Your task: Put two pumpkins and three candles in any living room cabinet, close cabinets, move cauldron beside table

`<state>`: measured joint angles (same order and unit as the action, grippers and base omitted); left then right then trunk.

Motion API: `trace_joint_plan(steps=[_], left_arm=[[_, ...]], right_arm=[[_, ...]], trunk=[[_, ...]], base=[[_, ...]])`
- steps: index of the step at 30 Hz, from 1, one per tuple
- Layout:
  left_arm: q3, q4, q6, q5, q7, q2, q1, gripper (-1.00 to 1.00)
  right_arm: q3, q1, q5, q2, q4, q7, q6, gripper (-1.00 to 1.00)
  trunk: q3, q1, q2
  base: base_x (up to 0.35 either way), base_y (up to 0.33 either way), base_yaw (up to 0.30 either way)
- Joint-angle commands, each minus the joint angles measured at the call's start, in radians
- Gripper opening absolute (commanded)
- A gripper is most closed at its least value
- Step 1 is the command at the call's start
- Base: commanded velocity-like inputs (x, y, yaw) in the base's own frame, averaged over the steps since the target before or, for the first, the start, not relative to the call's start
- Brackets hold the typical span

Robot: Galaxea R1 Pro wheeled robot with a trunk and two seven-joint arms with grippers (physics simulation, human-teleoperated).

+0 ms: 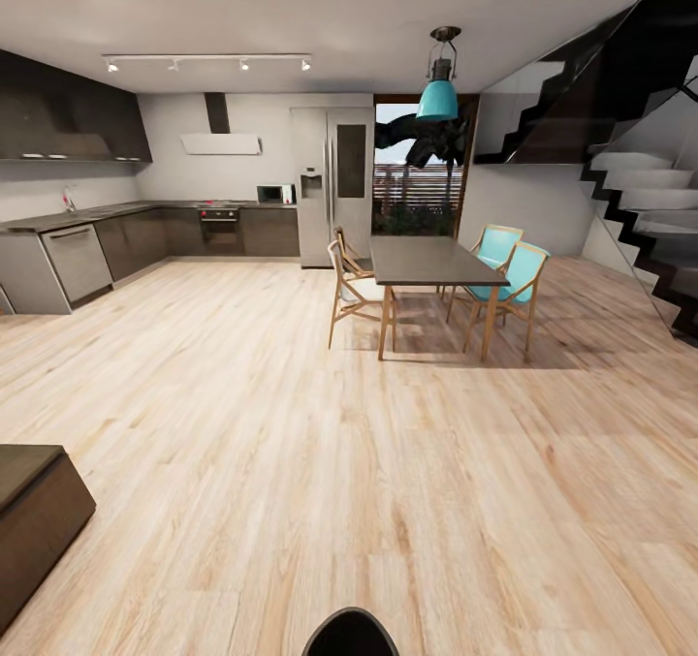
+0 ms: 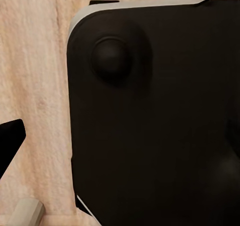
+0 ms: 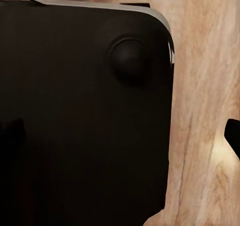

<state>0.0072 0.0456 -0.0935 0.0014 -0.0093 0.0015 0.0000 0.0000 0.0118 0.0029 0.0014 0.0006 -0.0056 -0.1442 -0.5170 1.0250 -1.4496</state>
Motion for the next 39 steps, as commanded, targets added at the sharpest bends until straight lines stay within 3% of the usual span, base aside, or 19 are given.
trace_joint_plan(steps=[1,17,21,24,25,26,27,28,31,35,39], left_arm=[[0.001,0.0,-0.002,0.0,-0.001,0.0,0.0,1.0],[-0.002,0.016,-0.001,0.002,0.0,0.004,-0.001,1.0],[-0.002,0.121,0.013,0.021,-0.001,0.008,-0.001,1.0],[-0.002,0.267,0.105,0.056,0.003,0.011,-0.014,1.0],[-0.002,0.32,0.162,0.06,0.004,0.013,-0.022,1.0],[-0.002,0.402,0.261,0.064,0.006,0.017,-0.038,1.0],[-0.002,0.429,0.294,0.065,0.007,0.018,-0.044,1.0],[-0.003,0.507,0.383,0.066,0.008,0.02,-0.063,1.0],[-0.002,0.605,0.485,0.067,0.01,0.021,-0.103,1.0],[-0.001,0.647,0.55,0.071,0.012,0.021,-0.175,1.0],[-0.001,0.653,0.562,0.072,0.013,0.02,-0.249,1.0]], right_arm=[[0.0,0.001,0.0,0.0,0.001,-0.001,-0.008,1.0],[0.001,0.001,0.003,0.0,0.001,0.009,-0.026,1.0],[0.002,0.001,0.007,0.0,-0.001,0.009,-0.022,1.0],[0.0,0.001,0.001,0.001,-0.06,0.006,-0.005,1.0],[0.0,0.001,0.0,0.001,-0.101,0.004,0.014,1.0],[-0.001,0.001,-0.002,0.002,-0.176,0.001,0.066,1.0],[-0.001,0.001,-0.002,0.003,-0.204,0.0,0.088,1.0],[-0.001,0.001,-0.002,0.005,-0.302,-0.002,0.165,1.0],[-0.001,0.003,-0.002,0.021,-0.479,-0.013,0.312,1.0],[0.001,0.071,0.003,0.079,-0.643,-0.061,0.493,1.0],[0.006,0.2,0.007,0.122,-0.651,-0.119,0.537,1.0]], trunk=[[0.002,-0.004,0.007],[0.052,-0.065,0.119],[0.065,-0.081,0.147],[0.074,-0.092,0.168],[0.077,-0.096,0.175],[0.081,-0.1,0.182],[0.084,-0.104,0.189],[0.087,-0.107,0.196],[0.096,-0.119,0.217],[0.109,-0.134,0.245],[0.121,-0.15,0.273]], base=[[0.0,0.0,0.0],[0.0,0.0,0.0],[0.0,0.0,0.0],[0.0,0.0,0.0],[0.0,0.0,0.0],[0.0,0.0,0.0],[0.0,0.0,0.0],[0.0,0.0,0.0],[0.0,0.0,0.0],[0.0,0.0,0.0],[0.0,0.0,0.0]])
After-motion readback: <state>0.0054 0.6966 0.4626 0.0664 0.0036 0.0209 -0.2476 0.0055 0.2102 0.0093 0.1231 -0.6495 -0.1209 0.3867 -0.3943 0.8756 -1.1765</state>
